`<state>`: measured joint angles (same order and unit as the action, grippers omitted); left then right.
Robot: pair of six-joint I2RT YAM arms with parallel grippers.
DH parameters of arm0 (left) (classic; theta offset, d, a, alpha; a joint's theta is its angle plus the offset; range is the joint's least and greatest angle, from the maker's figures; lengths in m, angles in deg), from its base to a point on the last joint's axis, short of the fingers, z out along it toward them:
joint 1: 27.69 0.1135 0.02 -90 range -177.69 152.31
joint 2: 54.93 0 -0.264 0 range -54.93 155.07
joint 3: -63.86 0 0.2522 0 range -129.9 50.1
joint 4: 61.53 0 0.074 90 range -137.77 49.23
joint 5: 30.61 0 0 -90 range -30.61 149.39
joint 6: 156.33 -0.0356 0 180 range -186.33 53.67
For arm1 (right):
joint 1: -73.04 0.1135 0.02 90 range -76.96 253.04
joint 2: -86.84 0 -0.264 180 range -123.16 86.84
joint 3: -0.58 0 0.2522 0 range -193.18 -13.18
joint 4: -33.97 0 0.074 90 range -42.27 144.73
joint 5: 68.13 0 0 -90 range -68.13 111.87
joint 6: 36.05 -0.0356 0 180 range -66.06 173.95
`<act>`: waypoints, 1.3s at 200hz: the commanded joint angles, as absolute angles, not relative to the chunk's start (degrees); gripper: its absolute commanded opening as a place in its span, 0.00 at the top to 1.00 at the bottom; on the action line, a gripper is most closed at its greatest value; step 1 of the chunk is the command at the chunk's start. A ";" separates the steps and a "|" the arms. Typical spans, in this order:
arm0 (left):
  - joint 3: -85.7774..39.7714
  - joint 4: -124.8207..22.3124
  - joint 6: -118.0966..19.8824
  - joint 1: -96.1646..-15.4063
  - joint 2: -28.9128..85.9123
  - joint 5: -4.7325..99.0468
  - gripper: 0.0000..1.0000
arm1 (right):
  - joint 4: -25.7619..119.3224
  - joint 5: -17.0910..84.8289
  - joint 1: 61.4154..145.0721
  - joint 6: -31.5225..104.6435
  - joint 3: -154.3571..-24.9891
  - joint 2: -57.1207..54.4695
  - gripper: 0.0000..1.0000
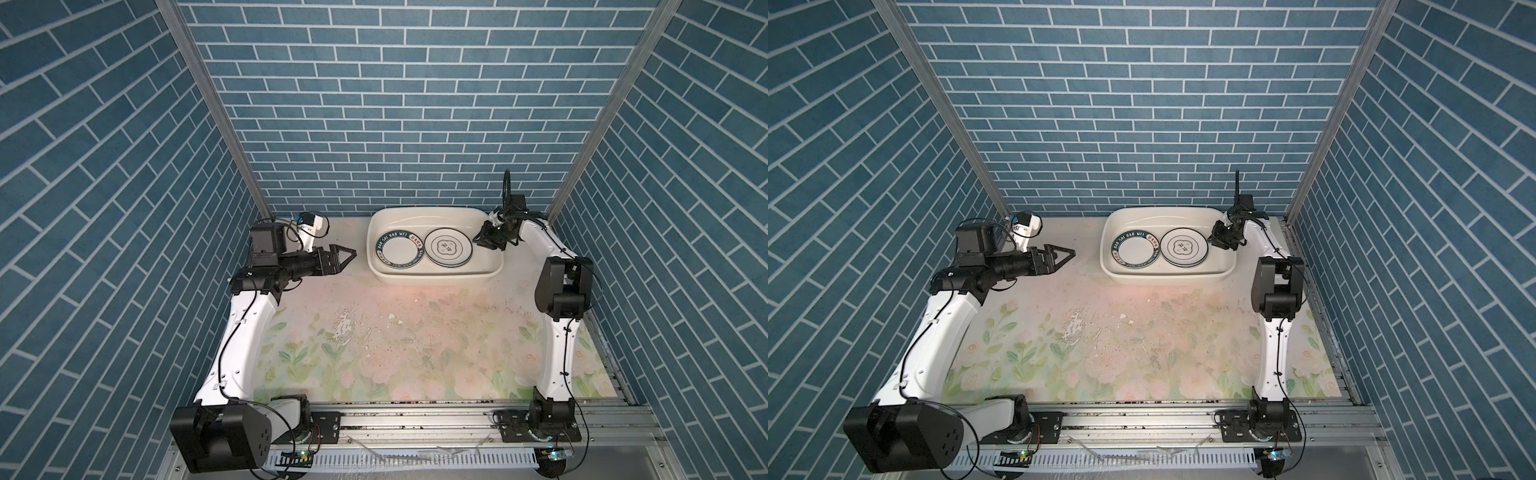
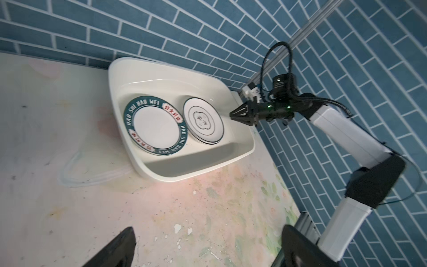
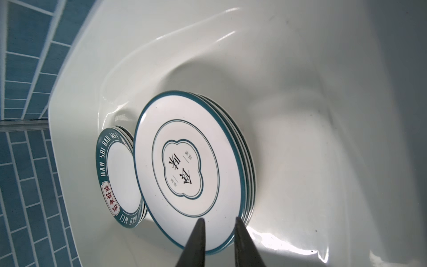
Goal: Place the plates into the plastic bin on the countertop
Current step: Place the plate in the plastic bin, then reset both arms
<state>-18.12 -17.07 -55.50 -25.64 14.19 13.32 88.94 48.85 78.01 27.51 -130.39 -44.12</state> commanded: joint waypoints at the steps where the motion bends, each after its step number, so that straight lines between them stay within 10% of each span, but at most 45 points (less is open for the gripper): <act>1: -19.62 -12.86 -61.87 -25.80 14.75 26.94 0.00 | 88.16 47.18 77.98 29.03 -133.71 -39.20 0.73; 69: -21.31 -11.97 -64.26 -25.66 22.24 40.40 0.01 | 83.90 42.71 77.99 27.31 -124.14 -27.29 0.58; 110: -16.90 -17.26 -64.46 -25.75 22.05 39.97 0.00 | 73.90 37.61 77.98 29.12 -106.73 -16.85 0.33; 133: -16.49 -17.06 -65.29 -25.66 23.81 40.78 0.00 | 64.84 33.43 78.00 30.72 -94.98 -9.34 0.02; 260: -5.64 -43.96 -60.61 -25.66 27.92 52.00 0.01 | 41.26 13.33 77.80 47.08 -58.81 14.50 0.01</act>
